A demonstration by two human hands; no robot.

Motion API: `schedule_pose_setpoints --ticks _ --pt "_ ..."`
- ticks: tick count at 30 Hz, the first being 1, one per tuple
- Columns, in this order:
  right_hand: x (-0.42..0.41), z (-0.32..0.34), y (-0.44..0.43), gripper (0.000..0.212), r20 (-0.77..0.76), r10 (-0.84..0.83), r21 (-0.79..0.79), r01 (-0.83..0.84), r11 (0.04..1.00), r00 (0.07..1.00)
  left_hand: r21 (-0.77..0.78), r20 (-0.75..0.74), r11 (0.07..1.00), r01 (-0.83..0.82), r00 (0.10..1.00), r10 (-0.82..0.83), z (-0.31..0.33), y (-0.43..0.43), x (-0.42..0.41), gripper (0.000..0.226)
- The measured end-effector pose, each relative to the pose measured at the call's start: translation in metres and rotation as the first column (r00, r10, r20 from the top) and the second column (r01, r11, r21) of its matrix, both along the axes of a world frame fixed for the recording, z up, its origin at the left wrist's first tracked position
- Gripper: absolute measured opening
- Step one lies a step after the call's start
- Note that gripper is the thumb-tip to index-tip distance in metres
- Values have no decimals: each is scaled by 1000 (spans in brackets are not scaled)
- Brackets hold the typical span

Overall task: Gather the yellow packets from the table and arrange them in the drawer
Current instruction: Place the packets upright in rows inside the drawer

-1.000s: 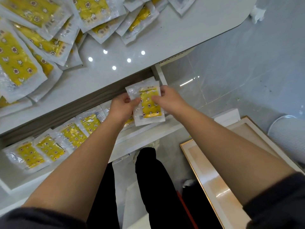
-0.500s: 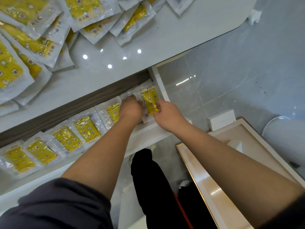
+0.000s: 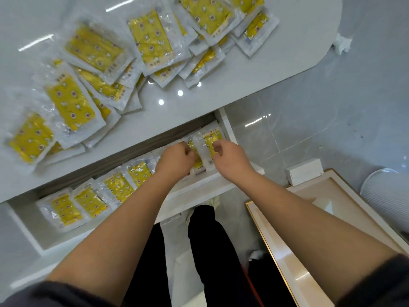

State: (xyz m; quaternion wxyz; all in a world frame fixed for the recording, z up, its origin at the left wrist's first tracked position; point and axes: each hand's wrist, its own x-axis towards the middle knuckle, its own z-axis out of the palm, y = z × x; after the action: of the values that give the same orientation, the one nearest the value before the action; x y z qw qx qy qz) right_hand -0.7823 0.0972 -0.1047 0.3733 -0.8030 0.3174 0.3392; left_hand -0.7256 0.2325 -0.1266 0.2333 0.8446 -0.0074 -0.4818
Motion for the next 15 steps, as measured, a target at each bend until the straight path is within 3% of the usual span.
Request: schedule_pose_setpoints --ticks 5,10,13,15 --pt "28 55 8 23 234 -172 38 168 985 957 -168 162 984 -60 983 87 69 9 29 15" --pt "80 85 -1 21 303 -347 55 347 936 887 -192 409 981 6 910 75 102 3 82 5" --pt "111 87 -9 18 325 -391 41 400 916 861 -63 627 984 168 773 -92 93 -9 119 31" --pt "128 83 -10 18 319 -425 48 434 900 847 61 647 964 258 725 -235 78 -16 144 59"
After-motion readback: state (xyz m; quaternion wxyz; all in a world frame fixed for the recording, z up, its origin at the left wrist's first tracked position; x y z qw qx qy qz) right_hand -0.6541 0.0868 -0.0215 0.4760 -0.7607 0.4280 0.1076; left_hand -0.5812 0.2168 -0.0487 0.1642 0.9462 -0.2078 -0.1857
